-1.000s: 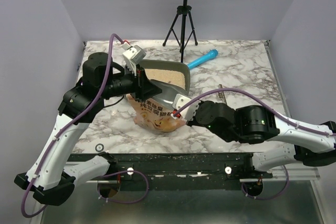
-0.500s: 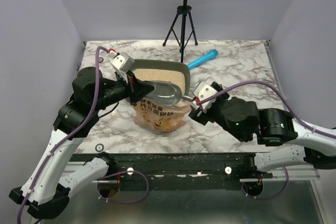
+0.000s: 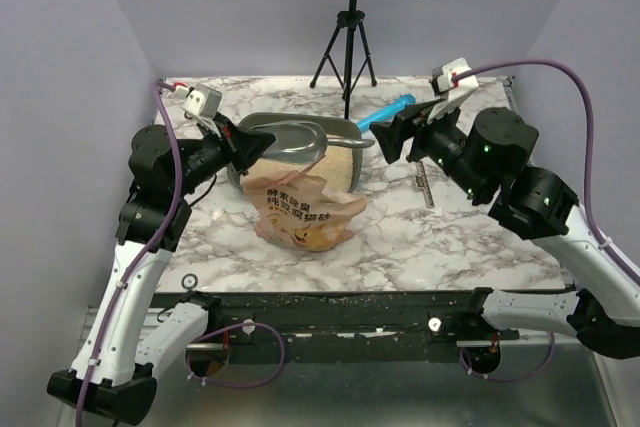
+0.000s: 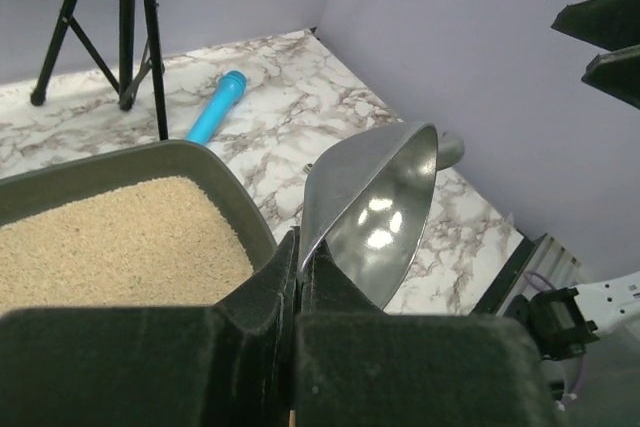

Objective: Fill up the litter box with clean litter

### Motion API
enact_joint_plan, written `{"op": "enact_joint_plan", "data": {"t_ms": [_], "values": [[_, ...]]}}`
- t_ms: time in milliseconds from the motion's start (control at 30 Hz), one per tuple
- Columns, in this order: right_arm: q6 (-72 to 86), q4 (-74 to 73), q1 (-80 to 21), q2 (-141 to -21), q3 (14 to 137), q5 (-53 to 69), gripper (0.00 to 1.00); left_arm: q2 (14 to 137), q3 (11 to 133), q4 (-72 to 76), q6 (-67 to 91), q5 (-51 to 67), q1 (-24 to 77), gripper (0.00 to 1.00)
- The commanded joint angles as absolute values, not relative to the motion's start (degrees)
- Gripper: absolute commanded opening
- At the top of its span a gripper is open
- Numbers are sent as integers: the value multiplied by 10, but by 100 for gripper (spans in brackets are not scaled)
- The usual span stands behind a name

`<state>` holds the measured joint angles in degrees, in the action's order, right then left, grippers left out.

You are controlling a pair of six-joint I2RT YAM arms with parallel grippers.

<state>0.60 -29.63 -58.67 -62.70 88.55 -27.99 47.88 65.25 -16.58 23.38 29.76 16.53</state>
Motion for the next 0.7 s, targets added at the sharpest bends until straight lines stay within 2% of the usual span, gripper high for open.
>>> {"op": "enact_joint_plan", "data": {"t_ms": [0, 133, 267, 533, 667], "values": [[121, -242, -456, -644, 880, -13, 79, 500, 621, -17, 322, 422, 100, 0], [175, -148, -333, -629, 784, 174, 79, 517, 594, 95, 411, 498, 52, 0], [247, -48, -247, -631, 710, 346, 80, 532, 569, 170, 459, 527, 30, 0], [310, 128, -235, -642, 642, 493, 81, 550, 531, 237, 508, 539, 28, 0], [320, 127, -236, -664, 653, 511, 81, 555, 522, 265, 523, 536, 28, 0]]}}
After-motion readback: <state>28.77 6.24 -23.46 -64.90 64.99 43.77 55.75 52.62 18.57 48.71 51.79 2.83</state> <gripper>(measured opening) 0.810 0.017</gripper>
